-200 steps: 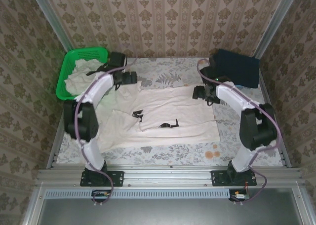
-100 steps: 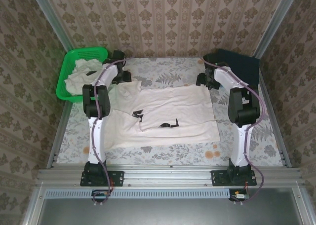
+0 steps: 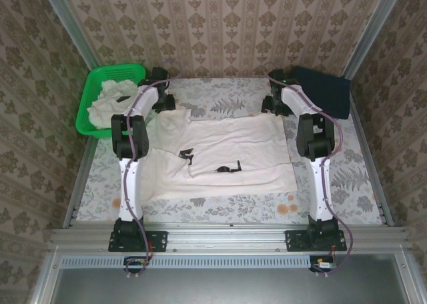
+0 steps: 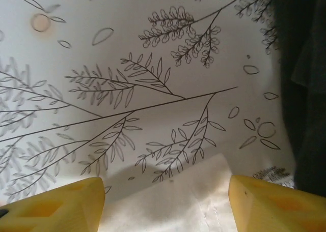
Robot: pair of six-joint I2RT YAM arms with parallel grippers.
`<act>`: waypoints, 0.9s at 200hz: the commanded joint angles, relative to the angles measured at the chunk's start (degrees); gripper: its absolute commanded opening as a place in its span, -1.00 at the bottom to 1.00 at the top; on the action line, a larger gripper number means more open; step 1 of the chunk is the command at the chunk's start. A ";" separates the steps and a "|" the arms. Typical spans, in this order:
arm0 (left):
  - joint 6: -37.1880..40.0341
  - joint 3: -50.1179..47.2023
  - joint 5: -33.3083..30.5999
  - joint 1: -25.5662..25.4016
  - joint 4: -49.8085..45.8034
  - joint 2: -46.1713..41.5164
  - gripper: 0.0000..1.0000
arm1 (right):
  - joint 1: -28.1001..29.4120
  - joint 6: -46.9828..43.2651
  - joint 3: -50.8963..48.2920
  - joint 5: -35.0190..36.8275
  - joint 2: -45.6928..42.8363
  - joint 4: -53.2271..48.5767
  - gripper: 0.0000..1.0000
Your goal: Fold and stack the t-shirts
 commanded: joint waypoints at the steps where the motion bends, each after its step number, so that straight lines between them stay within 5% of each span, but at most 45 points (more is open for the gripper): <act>1: 0.36 0.22 2.86 0.51 1.28 -0.30 -0.46 | -0.24 0.38 2.13 -0.64 0.98 -4.32 0.22; 52: 1.59 -0.86 1.76 0.52 0.64 -7.65 -1.00 | -0.72 1.51 2.37 -3.48 -2.14 -4.69 -0.70; 79: 3.08 -3.17 0.62 0.42 -0.44 -13.53 -1.00 | -0.81 0.82 -0.66 -3.52 -7.01 -3.64 -1.00; 124: 2.99 -16.56 2.04 0.25 1.81 -27.49 -1.00 | -0.90 0.08 -11.45 -2.65 -17.77 -0.97 -1.00; 180: -1.17 -47.77 1.48 0.76 8.97 -52.79 -1.00 | -0.90 2.80 -37.26 -7.14 -36.34 8.37 -0.94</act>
